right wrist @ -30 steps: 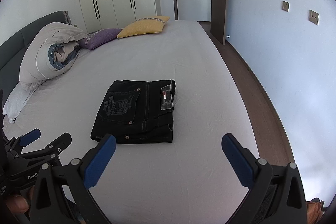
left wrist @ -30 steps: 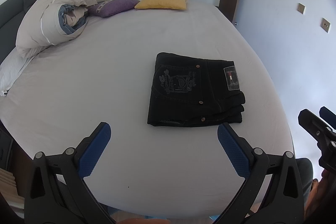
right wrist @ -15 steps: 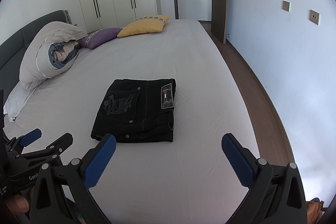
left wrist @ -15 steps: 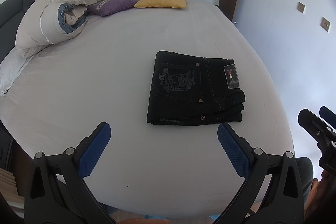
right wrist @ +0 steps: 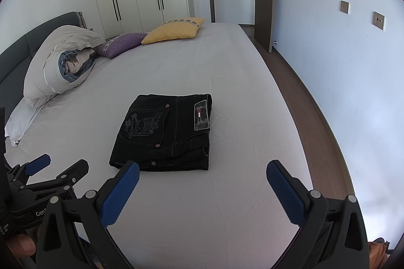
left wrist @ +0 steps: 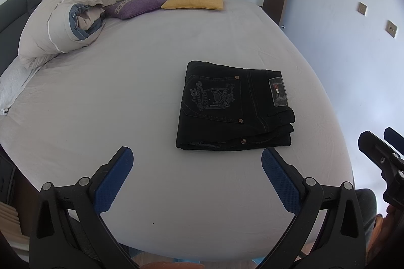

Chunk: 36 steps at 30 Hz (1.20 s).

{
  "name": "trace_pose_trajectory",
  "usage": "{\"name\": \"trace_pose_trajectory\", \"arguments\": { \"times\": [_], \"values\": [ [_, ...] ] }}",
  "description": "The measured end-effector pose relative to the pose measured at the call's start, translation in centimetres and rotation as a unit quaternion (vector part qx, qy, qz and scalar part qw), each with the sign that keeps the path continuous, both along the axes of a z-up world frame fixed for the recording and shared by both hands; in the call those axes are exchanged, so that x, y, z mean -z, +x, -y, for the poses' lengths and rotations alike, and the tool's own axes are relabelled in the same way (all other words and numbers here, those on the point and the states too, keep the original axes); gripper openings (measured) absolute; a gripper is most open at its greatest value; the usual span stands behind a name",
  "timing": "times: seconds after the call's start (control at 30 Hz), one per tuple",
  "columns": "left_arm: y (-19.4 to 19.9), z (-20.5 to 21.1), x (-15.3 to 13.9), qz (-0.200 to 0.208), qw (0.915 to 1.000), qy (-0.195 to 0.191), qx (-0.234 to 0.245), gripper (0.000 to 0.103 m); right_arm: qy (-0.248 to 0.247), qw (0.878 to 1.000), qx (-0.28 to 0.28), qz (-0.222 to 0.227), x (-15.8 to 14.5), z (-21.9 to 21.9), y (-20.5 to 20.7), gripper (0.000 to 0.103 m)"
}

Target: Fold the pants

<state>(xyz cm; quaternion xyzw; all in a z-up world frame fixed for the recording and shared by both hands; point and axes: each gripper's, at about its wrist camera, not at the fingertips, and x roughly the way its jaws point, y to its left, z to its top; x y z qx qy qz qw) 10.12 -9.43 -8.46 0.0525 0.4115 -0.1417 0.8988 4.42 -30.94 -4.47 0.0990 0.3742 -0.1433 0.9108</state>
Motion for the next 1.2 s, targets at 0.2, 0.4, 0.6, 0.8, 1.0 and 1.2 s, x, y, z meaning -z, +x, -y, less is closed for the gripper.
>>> {"name": "trace_pose_trajectory", "arguments": {
  "times": [0.2, 0.4, 0.6, 0.8, 1.0, 1.2],
  "values": [
    [0.10, 0.03, 0.05, -0.002, 1.0000, 0.000, 0.002, 0.103, 0.000, 1.000, -0.001, 0.000, 0.12, 0.08, 0.05, 0.103],
    [0.14, -0.10, 0.08, -0.004, 1.0000, -0.001, 0.002, 0.103, 0.001, 1.000, -0.002, -0.001, 0.24, 0.08, 0.07, 0.103],
    [0.20, -0.16, 0.15, -0.006, 1.0000, -0.001, 0.003, 0.103, 0.001, 1.000, -0.003, -0.002, 0.30, 0.07, 0.06, 0.103],
    [0.31, -0.28, 0.23, -0.008, 1.0000, -0.002, 0.003, 0.103, 0.002, 1.000, -0.003, -0.002, 0.36, 0.09, 0.06, 0.103],
    [0.40, -0.41, 0.44, -0.012, 0.9999, -0.002, 0.003, 0.103, 0.002, 1.000, -0.005, -0.003, 0.50, 0.22, 0.10, 0.103],
    [0.47, -0.45, 0.60, -0.013, 0.9999, 0.000, 0.002, 0.103, 0.003, 1.000, -0.005, -0.005, 0.68, 0.39, 0.09, 0.103]
  ]
}}
